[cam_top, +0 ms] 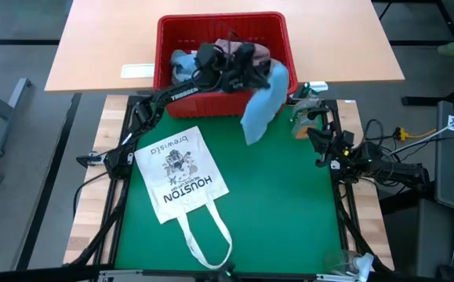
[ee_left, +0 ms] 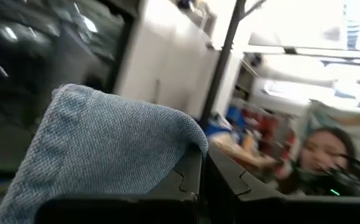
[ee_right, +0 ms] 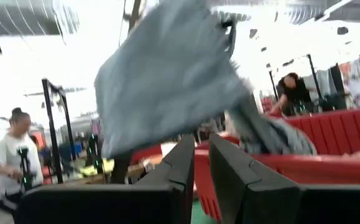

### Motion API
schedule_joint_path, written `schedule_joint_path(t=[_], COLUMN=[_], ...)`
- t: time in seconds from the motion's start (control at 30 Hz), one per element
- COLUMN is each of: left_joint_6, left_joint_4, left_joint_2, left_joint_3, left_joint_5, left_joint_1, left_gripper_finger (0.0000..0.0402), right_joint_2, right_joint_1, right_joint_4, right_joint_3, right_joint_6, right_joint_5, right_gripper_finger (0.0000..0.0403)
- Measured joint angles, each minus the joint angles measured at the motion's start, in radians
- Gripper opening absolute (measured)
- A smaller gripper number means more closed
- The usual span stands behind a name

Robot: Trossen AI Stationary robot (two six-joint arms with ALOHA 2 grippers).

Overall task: Fold laundry
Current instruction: Remove the light blue pants from the red bin

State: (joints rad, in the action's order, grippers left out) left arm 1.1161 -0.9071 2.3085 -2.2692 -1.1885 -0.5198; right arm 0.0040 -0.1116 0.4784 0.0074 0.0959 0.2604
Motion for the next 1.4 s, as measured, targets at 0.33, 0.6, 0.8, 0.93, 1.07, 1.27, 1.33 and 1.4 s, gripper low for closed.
schedule_joint_path(t=[0.33,0.6,0.8,0.93,1.07,1.27,1.33,1.4], left_joint_6=[-0.178,-0.385,-0.559,-0.648,-0.728,-0.814,-0.851,-0.879], left_joint_4=[0.185,0.365,0.479,0.535,0.579,0.636,0.67,0.69], left_joint_2=[0.0,0.0,0.0,0.0,0.0,0.0,0.0,0.0], left_joint_3=[0.037,0.104,0.167,0.198,0.223,0.24,0.241,0.241], left_joint_5=[-0.113,-0.094,-0.03,0.028,0.076,0.128,0.146,0.16], left_joint_1=[0.136,0.189,0.211,0.223,0.236,0.253,0.257,0.26], left_gripper_finger=[0.0002,0.0006,0.0007,0.0007,0.0007,0.0007,0.0007,0.0008], right_joint_2=[0.0,0.0,0.0,0.015,0.052,0.137,0.169,0.2], right_joint_1=[0.0,0.0,0.0,0.0,0.0,0.0,0.0,0.0], right_joint_4=[0.017,-0.05,-0.235,-0.281,-0.28,-0.279,-0.279,-0.266], right_joint_3=[0.004,0.104,0.18,0.189,0.189,0.189,0.189,0.189], right_joint_6=[0.0,0.008,0.059,0.089,0.09,0.081,0.08,0.079], right_joint_5=[-0.001,-0.018,-0.031,-0.09,-0.157,-0.179,-0.178,-0.188], right_gripper_finger=[0.0085,0.0203,0.0246,0.025,0.0249,0.025,0.025,0.025])
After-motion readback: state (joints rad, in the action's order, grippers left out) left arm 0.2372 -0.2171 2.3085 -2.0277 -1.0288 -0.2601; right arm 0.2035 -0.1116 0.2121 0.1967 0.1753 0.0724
